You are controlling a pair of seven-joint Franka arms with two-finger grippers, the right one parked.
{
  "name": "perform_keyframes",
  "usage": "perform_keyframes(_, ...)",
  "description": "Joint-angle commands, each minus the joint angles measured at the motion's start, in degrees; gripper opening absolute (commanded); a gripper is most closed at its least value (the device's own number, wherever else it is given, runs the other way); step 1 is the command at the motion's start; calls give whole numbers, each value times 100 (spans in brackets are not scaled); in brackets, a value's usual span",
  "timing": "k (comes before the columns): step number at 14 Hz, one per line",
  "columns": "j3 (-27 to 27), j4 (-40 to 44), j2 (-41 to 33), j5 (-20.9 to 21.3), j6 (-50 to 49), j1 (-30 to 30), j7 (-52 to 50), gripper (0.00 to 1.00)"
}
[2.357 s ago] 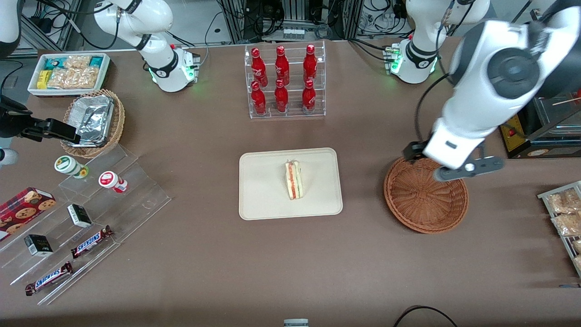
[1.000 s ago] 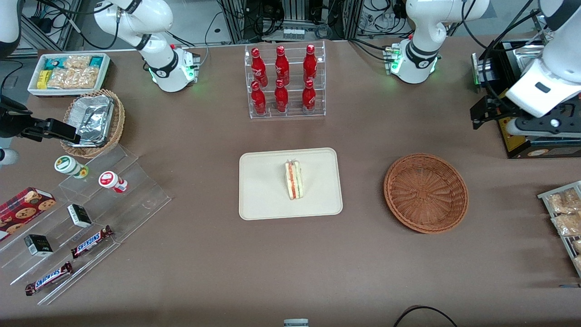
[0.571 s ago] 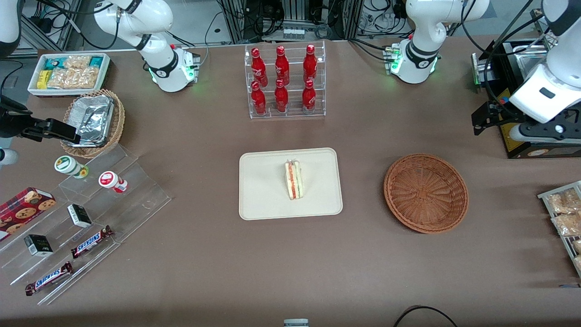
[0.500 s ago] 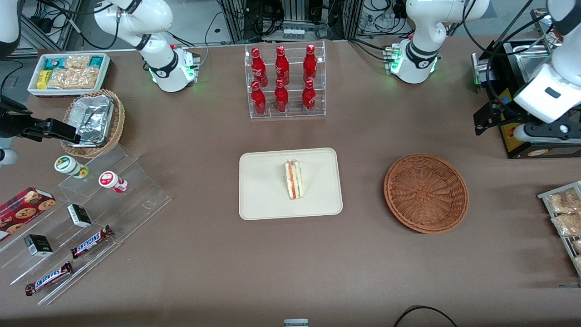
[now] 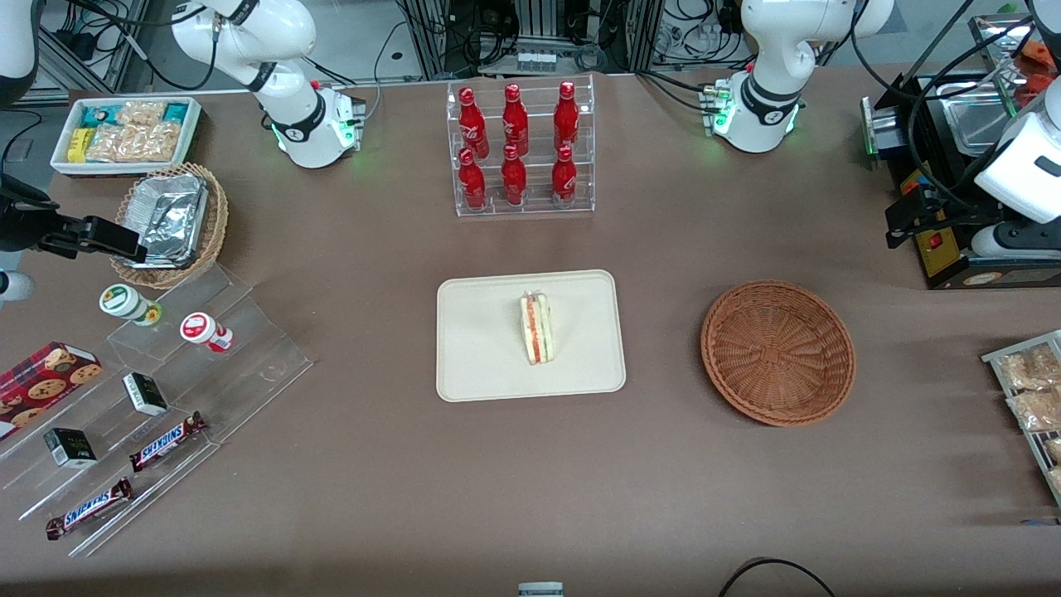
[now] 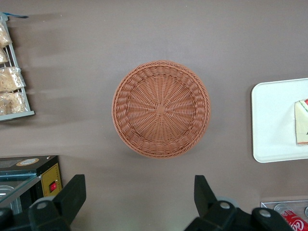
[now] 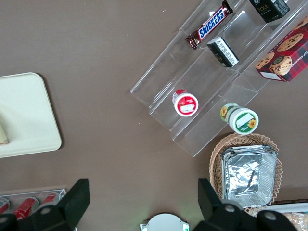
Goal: Place sandwich from basket to tray
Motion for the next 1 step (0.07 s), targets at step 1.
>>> perform_keyframes(1, 2, 188, 189, -40, -46, -15, 47, 99)
